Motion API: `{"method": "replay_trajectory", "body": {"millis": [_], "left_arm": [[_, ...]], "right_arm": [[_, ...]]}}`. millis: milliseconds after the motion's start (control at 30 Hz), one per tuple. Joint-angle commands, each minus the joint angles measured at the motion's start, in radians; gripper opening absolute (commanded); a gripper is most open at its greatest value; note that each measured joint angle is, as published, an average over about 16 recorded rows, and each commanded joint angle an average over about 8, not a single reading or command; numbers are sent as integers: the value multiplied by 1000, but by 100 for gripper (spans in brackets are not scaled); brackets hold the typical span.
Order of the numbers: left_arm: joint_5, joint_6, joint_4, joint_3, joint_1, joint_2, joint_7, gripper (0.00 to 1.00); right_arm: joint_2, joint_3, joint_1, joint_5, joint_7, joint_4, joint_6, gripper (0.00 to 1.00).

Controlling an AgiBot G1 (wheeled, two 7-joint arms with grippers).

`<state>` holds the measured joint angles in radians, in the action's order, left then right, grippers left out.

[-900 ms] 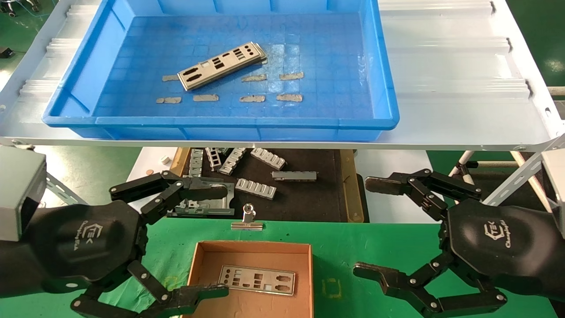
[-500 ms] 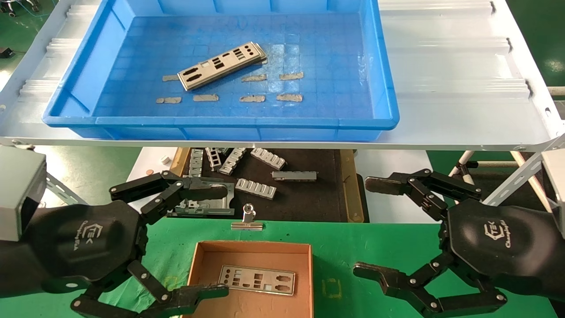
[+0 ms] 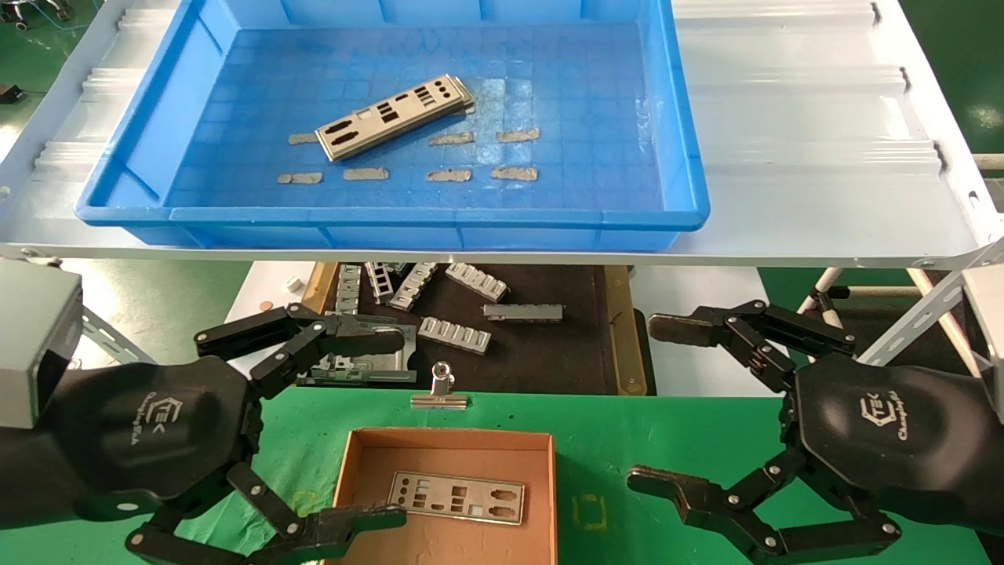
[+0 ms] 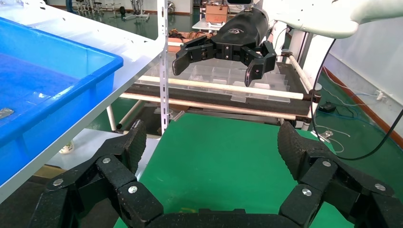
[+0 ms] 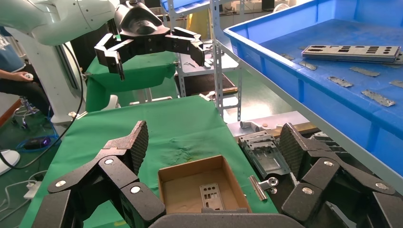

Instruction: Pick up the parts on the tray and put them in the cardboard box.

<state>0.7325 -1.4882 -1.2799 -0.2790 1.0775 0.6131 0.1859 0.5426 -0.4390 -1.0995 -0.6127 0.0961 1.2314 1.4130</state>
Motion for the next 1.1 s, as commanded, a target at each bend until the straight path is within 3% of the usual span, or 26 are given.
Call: {"method": "replay_trajectory", "body": {"millis": [33, 233, 433, 800, 1100], "left_arm": [[-1, -3, -1, 0, -1, -1, 0, 100], [21, 44, 27, 2, 31, 18, -3, 100], [105, 117, 131, -17, 155, 83, -22, 100], [319, 167, 533, -105, 472, 256, -155, 100], [439, 205, 868, -166, 670, 383, -277, 100]], "right_arm": [[0, 0, 0, 0, 0, 0, 0, 0], [0, 0, 0, 0, 0, 0, 0, 0], [0, 0, 0, 0, 0, 0, 0, 0], [0, 0, 0, 0, 0, 0, 0, 0], [0, 0, 0, 0, 0, 0, 0, 0]]}}
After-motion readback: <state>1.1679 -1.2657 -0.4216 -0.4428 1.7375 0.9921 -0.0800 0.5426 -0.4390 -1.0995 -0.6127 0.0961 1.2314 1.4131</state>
